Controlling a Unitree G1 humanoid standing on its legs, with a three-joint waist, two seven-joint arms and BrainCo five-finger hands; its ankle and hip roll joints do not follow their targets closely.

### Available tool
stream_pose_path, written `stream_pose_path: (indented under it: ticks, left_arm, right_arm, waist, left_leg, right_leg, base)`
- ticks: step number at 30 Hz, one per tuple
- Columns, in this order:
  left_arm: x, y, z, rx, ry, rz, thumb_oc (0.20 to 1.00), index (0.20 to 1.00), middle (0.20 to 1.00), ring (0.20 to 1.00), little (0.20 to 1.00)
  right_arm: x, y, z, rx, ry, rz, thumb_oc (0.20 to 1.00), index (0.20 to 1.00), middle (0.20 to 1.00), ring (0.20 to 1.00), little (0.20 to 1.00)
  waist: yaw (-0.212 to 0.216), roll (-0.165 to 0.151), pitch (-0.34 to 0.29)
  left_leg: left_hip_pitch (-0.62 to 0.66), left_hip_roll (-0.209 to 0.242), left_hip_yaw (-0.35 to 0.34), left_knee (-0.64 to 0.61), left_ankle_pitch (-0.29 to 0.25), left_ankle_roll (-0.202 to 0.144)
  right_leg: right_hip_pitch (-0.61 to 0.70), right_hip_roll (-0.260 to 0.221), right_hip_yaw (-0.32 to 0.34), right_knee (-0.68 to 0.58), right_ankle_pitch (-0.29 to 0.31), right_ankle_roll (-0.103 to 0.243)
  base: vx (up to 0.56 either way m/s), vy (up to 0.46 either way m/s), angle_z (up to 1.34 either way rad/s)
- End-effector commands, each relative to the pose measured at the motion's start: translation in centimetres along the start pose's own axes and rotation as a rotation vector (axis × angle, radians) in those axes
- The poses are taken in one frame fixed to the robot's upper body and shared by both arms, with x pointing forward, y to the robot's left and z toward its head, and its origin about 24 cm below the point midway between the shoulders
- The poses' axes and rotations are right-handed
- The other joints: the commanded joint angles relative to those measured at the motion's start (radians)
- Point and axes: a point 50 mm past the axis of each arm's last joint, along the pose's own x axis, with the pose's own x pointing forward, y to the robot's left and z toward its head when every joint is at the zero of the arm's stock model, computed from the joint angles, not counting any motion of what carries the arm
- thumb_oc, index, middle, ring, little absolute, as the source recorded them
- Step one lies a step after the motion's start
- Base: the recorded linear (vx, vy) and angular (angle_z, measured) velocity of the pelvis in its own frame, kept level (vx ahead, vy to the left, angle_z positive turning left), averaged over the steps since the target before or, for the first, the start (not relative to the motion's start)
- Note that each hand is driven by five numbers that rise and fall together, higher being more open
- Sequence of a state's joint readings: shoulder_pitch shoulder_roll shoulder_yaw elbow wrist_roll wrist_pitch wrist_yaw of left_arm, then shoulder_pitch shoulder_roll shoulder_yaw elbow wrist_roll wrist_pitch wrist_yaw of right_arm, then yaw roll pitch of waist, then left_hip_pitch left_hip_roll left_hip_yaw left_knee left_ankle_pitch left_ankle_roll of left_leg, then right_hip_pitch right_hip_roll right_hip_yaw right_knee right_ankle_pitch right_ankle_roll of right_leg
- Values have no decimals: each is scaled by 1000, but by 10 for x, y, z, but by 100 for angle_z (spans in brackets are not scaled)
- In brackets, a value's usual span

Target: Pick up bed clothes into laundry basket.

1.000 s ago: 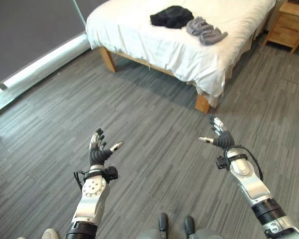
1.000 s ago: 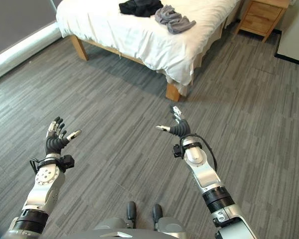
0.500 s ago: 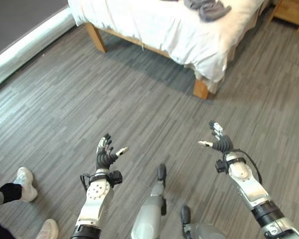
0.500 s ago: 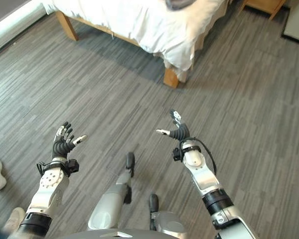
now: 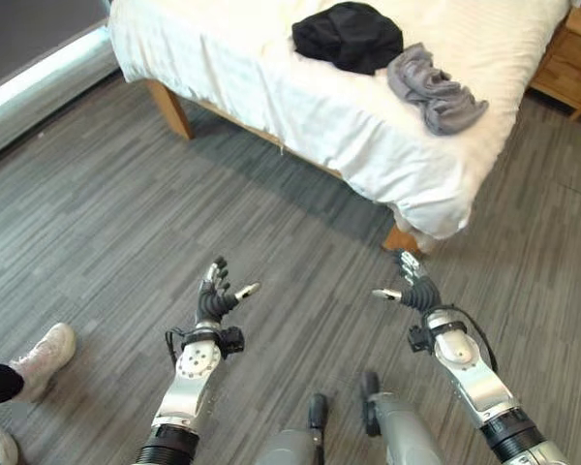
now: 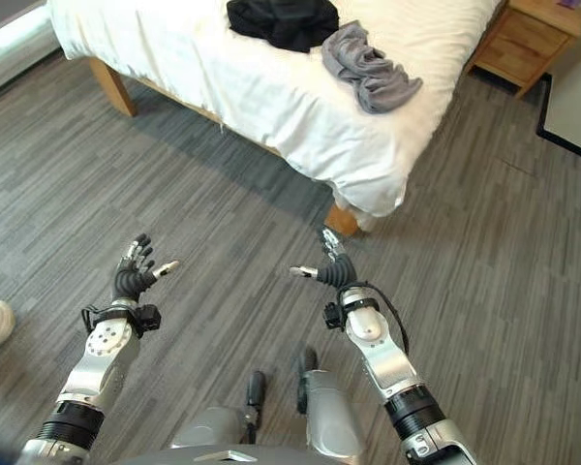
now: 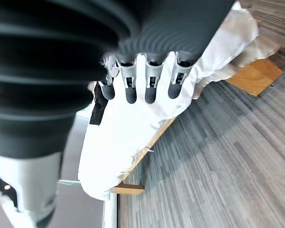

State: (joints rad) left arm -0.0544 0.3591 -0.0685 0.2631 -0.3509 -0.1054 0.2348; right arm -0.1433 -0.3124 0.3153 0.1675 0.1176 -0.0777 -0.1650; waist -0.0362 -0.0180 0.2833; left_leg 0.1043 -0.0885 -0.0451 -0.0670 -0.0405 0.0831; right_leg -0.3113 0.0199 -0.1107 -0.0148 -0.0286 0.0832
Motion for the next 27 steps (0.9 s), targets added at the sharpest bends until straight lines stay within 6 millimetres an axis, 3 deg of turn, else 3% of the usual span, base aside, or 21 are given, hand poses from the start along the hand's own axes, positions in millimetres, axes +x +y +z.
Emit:
stream_pose_path:
  ticks: [1, 2, 3, 5, 6, 7, 8, 9, 11, 12, 15, 17, 18, 20, 21, 22, 23, 25, 27]
  left_arm:
    - [-8, 8, 19, 24, -110, -30, 1000, 1000, 1000, 1000, 1000]
    - [-10, 9, 15, 27, -93, -29, 1000, 1000, 1000, 1000, 1000]
    - [-12, 9, 12, 27, -86, -37, 1000, 1000, 1000, 1000, 1000]
    - [-18, 8, 3, 8, -56, -31, 1000, 1000, 1000, 1000, 1000]
    - [-19, 5, 2, 0, -52, -30, 1000, 1000, 1000, 1000, 1000]
    - [-20, 4, 3, -12, -56, -31, 1000, 1000, 1000, 1000, 1000]
    - [-20, 4, 3, -13, -57, -31, 1000, 1000, 1000, 1000, 1000]
    - [-19, 5, 8, -21, -78, -26, 1000, 1000, 1000, 1000, 1000]
    - [-18, 1, 16, -14, -114, -33, 1000, 1000, 1000, 1000, 1000]
    - [-18, -1, 20, -3, -133, -32, 1000, 1000, 1000, 1000, 1000]
    - [-17, 0, 24, 1, -150, 7, 1000, 1000, 1000, 1000, 1000]
    - [-19, 2, 25, 2, -161, 36, 1000, 1000, 1000, 1000, 1000]
    - [-20, 3, 24, -5, -158, 47, 1000, 1000, 1000, 1000, 1000]
    - [-19, 5, 23, -31, -148, 92, 1000, 1000, 1000, 1000, 1000]
    - [-19, 9, 20, -44, -135, 112, 1000, 1000, 1000, 1000, 1000]
    - [-19, 8, 20, -46, -135, 111, 1000, 1000, 1000, 1000, 1000]
    - [-20, 14, 16, -54, -117, 125, 1000, 1000, 1000, 1000, 1000]
    - [-21, 13, 12, -51, -101, 109, 1000, 1000, 1000, 1000, 1000]
    - [-21, 7, 7, -31, -79, 49, 1000, 1000, 1000, 1000, 1000]
  right_arm:
    - [21, -2, 33, 42, -154, -33, 1000, 1000, 1000, 1000, 1000]
    - [21, 0, 34, 34, -159, -27, 1000, 1000, 1000, 1000, 1000]
    - [20, -1, 34, 15, -163, -23, 1000, 1000, 1000, 1000, 1000]
    - [16, 1, 32, -13, -158, -10, 1000, 1000, 1000, 1000, 1000]
    - [16, -1, 30, -32, -155, -20, 1000, 1000, 1000, 1000, 1000]
    - [16, -13, 30, -123, -156, -74, 1000, 1000, 1000, 1000, 1000]
    - [16, -13, 30, -125, -156, -76, 1000, 1000, 1000, 1000, 1000]
    - [18, -28, 34, -208, -169, -149, 1000, 1000, 1000, 1000, 1000]
    - [17, -47, 45, -345, -214, -263, 1000, 1000, 1000, 1000, 1000]
    - [15, -58, 50, -425, -236, -325, 1000, 1000, 1000, 1000, 1000]
    - [6, -87, 71, -665, -320, -529, 1000, 1000, 1000, 1000, 1000]
    - [3, -98, 87, -825, -394, -622, 1000, 1000, 1000, 1000, 1000]
    - [3, -100, 92, -860, -412, -643, 1000, 1000, 1000, 1000, 1000]
    - [3, -106, 99, -918, -424, -682, 1000, 1000, 1000, 1000, 1000]
    - [3, -109, 101, -946, -424, -692, 1000, 1000, 1000, 1000, 1000]
    - [2, -109, 102, -948, -424, -692, 1000, 1000, 1000, 1000, 1000]
    - [0, -116, 100, -1002, -398, -694, 1000, 1000, 1000, 1000, 1000]
    - [-1, -115, 96, -1005, -381, -684, 1000, 1000, 1000, 1000, 1000]
    - [13, -110, 84, -1050, -312, -588, 1000, 1000, 1000, 1000, 1000]
  waist:
    - [11, -70, -11]
    - [15, -81, -19]
    - [12, -89, -33]
    - [3, -81, -58]
    - [-3, -72, -69]
    - [-4, -68, -62]
    - [-4, -67, -62]
    - [4, -59, -52]
    - [17, -81, -36]
    - [28, -84, -25]
    - [56, -99, -8]
    - [67, -86, -7]
    - [74, -75, -13]
    - [105, -58, -16]
    - [116, -51, -23]
    - [116, -49, -21]
    - [108, -33, -32]
    - [100, -26, -46]
    - [101, -34, -69]
  left_leg:
    - [61, 82, -7, -20, -72, -119]
    - [97, 80, 7, -20, -96, -118]
    - [133, 82, 16, -20, -131, -119]
    - [170, 107, 22, 36, -132, -135]
    - [162, 117, 38, 121, -116, -152]
    - [78, 126, 64, 347, -43, -193]
    - [69, 128, 63, 363, -50, -194]
    - [18, 143, 75, 498, -2, -222]
    - [-77, 135, 89, 664, 43, -225]
    - [-121, 158, 101, 706, 18, -210]
    - [-200, 180, 104, 574, -47, -162]
    - [-215, 180, 51, 397, -62, -157]
    - [-205, 176, 15, 278, -37, -160]
    - [-233, 133, -153, 101, 77, -166]
    - [-238, 109, -228, 45, 89, -173]
    - [-238, 111, -230, 35, 107, -176]
    - [-226, 108, -263, -1, 110, -176]
    - [-204, 119, -252, -10, 123, -178]
    - [-160, 102, -239, -20, 125, -173]
  right_leg:
    - [86, -47, -148, -55, 155, 61]
    - [82, -64, -195, -53, 170, 60]
    - [96, -64, -199, -64, 165, 49]
    - [132, -54, -173, -59, 171, 25]
    - [160, -58, -177, -59, 178, 15]
    - [222, -60, -167, -66, 167, -8]
    - [220, -59, -167, -65, 167, -9]
    - [258, -47, -155, -68, 147, -28]
    - [298, -58, -130, -72, 118, -47]
    - [324, -61, -112, -72, 103, -51]
    - [360, -86, -46, -72, 75, -24]
    - [378, -79, 11, -72, 45, -4]
    - [386, -75, 44, -72, 32, 0]
    - [404, -52, 142, -72, 28, -5]
    - [416, -41, 178, -72, 16, -12]
    - [412, -39, 180, -72, 24, -12]
    - [438, -25, 225, -72, -7, -24]
    - [442, -22, 235, -71, -8, -25]
    - [433, -45, 253, -39, 0, -7]
  base:
    - [500, -33, 37]
    - [351, -12, 31]
    - [545, 1, 15]
    - [522, 11, 3]
    - [524, -10, 4]
    - [367, -15, -8]
    - [347, -10, -14]
    - [226, -9, -16]
    - [321, 1, -31]
    - [355, 59, -73]
    - [360, 155, -108]
    - [365, 255, -103]
    - [367, 304, -112]
    - [352, 258, -128]
    - [205, 143, -159]
    - [257, 191, -156]
    - [84, 142, -166]
    - [214, 271, -106]
    - [248, 311, -76]
